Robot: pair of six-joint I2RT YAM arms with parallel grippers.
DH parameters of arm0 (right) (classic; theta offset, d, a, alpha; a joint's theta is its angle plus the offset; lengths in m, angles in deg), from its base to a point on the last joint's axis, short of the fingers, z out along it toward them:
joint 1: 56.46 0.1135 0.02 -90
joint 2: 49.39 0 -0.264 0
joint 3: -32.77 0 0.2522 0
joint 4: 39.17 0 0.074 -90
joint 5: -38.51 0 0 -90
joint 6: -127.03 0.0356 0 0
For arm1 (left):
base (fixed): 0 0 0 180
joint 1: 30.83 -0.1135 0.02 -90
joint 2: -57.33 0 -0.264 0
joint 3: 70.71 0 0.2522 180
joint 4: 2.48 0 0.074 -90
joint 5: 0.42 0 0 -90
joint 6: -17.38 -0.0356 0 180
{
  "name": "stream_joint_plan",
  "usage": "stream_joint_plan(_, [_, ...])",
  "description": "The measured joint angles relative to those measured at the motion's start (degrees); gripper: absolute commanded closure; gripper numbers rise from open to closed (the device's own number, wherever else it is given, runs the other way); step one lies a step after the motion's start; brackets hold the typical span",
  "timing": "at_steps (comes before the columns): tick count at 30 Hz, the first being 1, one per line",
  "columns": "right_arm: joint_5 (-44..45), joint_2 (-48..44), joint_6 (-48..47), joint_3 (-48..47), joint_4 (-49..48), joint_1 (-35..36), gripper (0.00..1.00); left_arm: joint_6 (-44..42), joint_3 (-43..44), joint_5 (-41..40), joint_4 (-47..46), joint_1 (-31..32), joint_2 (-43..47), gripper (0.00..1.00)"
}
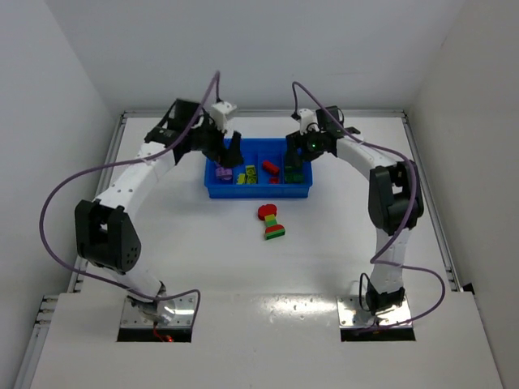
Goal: Sort the legos into containers by color
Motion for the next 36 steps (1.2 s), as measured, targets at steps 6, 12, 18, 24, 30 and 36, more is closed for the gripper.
stream_joint_plan(6, [4.66,-0.48,-0.90,-0.22,-1.40,-0.13,0.26,-16.72,-8.70,7.26,11.58,5.79,0.72,0.04])
stream_joint_plan(12, [4.55,-11.67,-1.14,6.25,-0.90,-1.84,0.26,-34.73,-12.26,10.78,19.41,10.51,2.80,0.10])
stream_joint_plan(18, [-0.09,-31.58,-3.52,15.23,2.34,-8.41,0.25,-51.32,-12.70,10.93,21.14,15.15,1.79,0.13])
stream_joint_plan(24, [-4.17,-41.59,-5.79,23.30,7.82,-17.94,0.25,-70.95,-10.91,9.68,23.04,19.32,-4.85,0.13])
stream_joint_plan(30, [-6.27,-48.30,-6.05,29.51,12.66,-24.59,0.25,-90.18,-0.42,8.98,30.80,21.14,-15.26,0.18])
stream_joint_plan(36, [-8.26,-56.11,-5.44,32.70,14.32,-29.97,0.25,-103.03,4.50,7.26,34.93,21.97,-20.55,0.21])
